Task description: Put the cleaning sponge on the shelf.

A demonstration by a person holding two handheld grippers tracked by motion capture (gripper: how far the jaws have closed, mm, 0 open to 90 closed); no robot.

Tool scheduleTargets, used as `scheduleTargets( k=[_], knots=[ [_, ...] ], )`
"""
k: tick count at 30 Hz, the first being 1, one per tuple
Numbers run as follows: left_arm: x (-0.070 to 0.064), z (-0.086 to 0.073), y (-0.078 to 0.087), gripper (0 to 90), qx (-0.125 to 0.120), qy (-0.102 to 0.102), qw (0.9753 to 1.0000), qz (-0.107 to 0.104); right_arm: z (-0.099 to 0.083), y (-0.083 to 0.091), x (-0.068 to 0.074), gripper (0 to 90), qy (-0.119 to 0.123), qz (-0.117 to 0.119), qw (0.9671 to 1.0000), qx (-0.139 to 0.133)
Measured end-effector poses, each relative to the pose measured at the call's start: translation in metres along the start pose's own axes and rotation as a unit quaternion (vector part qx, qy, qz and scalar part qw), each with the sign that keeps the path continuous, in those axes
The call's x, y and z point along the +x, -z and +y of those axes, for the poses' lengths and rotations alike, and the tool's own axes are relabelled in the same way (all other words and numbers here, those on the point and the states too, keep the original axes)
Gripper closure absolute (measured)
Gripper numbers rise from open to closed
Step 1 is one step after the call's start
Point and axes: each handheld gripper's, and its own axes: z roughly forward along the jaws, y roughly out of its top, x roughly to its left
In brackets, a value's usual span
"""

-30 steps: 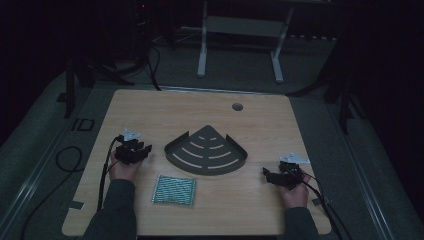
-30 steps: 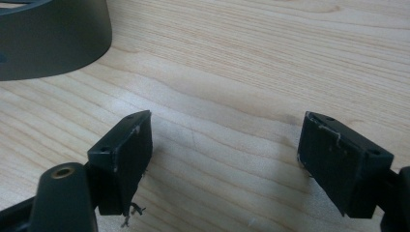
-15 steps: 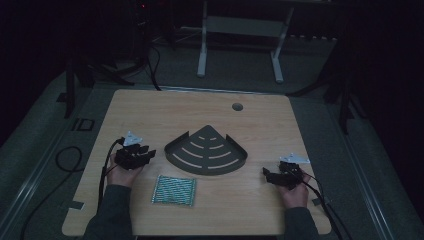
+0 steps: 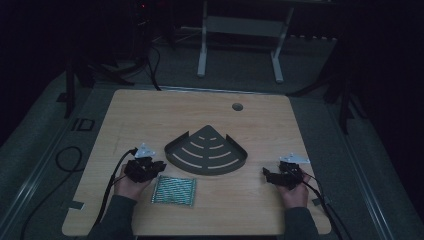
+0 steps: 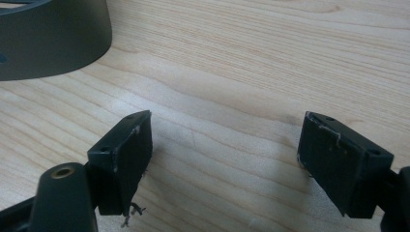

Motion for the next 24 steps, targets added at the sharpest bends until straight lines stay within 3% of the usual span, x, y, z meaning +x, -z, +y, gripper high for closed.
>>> scheduleTargets(
  k=[5,14,20,24],
  knots=[
    [-0.01,-0.002,-0.002,89.1,0.01,-0.017,0.9997,-0.012,0.0,0.0,0.0,19.4,0.0,0.0,1.0,0.0],
    [-0.024,-0.01,-0.002,90.0,0.031,-0.033,0.9985,-0.033,0.0,0.0,0.0,19.4,0.0,0.0,1.0,0.001],
    [-0.026,-0.013,-0.004,90.0,0.055,-0.04,0.9974,-0.023,0.0,0.0,0.0,19.4,0.0,0.0,1.0,0.001],
    [-0.022,-0.014,-0.003,90.0,0.058,-0.03,0.9977,-0.016,0.0,0.0,0.0,19.4,0.0,0.0,1.0,0.0]
  ],
)
